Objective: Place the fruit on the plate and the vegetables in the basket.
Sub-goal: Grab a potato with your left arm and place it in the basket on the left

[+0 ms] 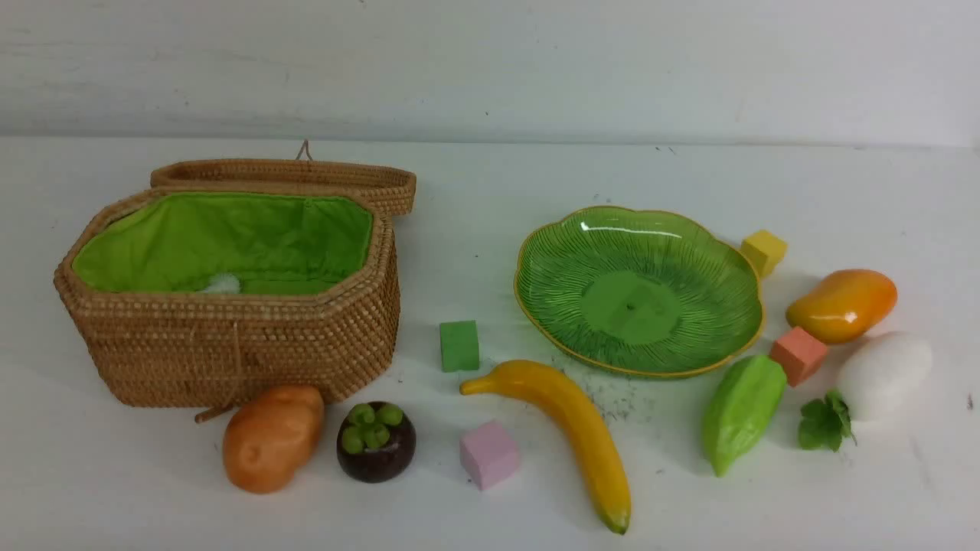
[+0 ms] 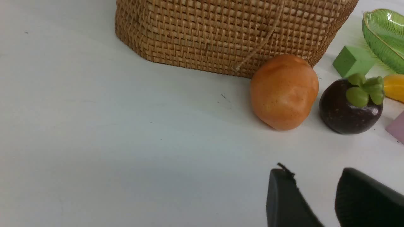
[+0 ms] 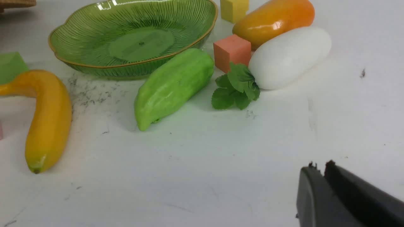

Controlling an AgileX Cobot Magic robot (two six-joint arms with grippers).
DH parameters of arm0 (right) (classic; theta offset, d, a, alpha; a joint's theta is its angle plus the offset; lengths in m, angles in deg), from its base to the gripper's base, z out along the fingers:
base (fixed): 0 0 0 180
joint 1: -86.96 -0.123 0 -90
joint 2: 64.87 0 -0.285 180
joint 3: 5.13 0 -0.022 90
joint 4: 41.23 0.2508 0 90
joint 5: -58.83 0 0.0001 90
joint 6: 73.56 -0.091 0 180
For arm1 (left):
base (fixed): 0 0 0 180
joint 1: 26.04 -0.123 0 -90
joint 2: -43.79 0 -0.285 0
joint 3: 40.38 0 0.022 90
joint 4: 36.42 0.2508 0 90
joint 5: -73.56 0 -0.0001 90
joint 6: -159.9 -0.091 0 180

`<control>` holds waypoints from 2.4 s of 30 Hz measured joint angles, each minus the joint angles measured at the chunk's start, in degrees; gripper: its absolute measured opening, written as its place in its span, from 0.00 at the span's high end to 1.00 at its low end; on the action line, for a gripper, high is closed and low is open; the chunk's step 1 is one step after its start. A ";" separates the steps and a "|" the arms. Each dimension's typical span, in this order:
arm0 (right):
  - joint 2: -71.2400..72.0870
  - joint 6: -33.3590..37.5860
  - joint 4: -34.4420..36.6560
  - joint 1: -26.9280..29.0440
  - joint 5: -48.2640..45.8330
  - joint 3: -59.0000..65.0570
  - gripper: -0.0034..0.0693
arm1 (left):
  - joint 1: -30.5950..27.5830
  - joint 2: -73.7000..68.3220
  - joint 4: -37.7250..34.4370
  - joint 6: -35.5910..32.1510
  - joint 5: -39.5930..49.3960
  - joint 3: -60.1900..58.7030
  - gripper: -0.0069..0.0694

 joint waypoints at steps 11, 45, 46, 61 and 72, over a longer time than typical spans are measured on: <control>0.00 0.00 0.00 0.00 0.00 0.00 0.88 | 0.00 0.00 0.00 0.00 0.00 0.00 0.60; 0.00 -0.82 1.93 0.00 0.92 0.06 0.87 | 0.00 -23.78 -25.69 -12.82 17.80 32.01 0.93; 0.00 -1.41 3.54 0.00 1.32 0.19 0.87 | 0.00 -25.18 -25.40 -13.45 18.54 33.02 0.93; 0.00 -10.09 28.36 0.00 16.74 0.59 0.84 | 0.00 -33.80 -24.34 -18.65 23.74 37.32 0.93; -8.70 7.46 27.51 -0.52 -31.82 -35.04 0.83 | 0.05 -35.66 -21.87 -19.36 25.48 38.73 0.93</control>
